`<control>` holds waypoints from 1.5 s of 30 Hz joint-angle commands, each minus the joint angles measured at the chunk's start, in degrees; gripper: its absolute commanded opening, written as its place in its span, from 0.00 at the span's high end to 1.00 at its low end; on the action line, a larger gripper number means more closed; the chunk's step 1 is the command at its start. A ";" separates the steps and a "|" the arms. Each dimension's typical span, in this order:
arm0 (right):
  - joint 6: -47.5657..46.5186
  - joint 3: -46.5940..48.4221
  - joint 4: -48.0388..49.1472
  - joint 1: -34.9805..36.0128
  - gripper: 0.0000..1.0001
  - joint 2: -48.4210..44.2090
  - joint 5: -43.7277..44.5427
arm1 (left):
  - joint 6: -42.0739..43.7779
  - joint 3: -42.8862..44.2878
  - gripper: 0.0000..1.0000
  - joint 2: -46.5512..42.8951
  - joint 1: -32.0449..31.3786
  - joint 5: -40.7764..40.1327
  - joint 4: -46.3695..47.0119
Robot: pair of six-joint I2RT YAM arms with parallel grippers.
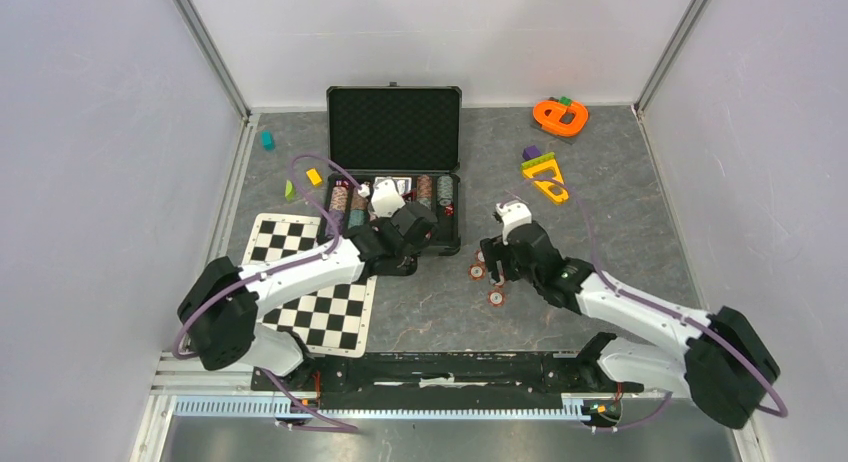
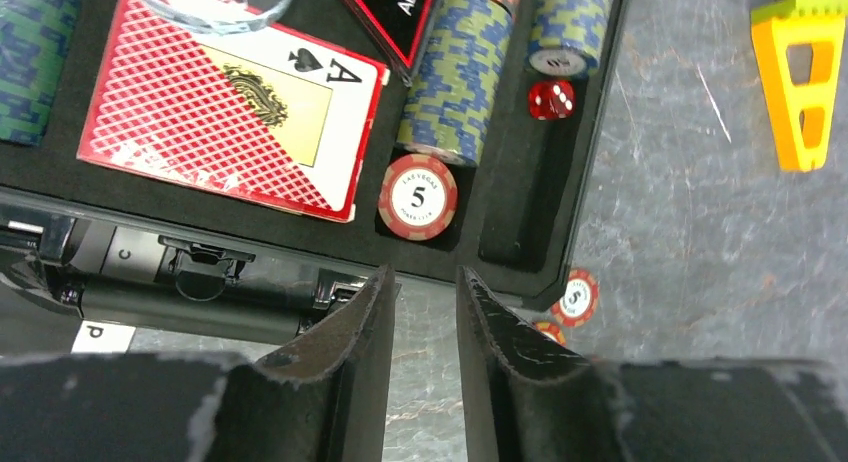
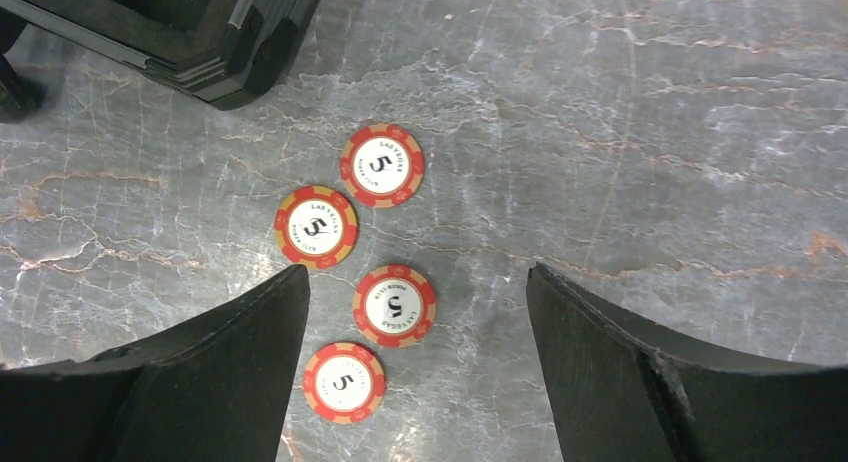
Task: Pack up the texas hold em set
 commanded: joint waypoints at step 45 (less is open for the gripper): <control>10.50 26.90 -15.29 -5.11 0.47 38.17 -4.40 | 36.74 -15.75 0.31 -12.36 -0.15 29.60 24.16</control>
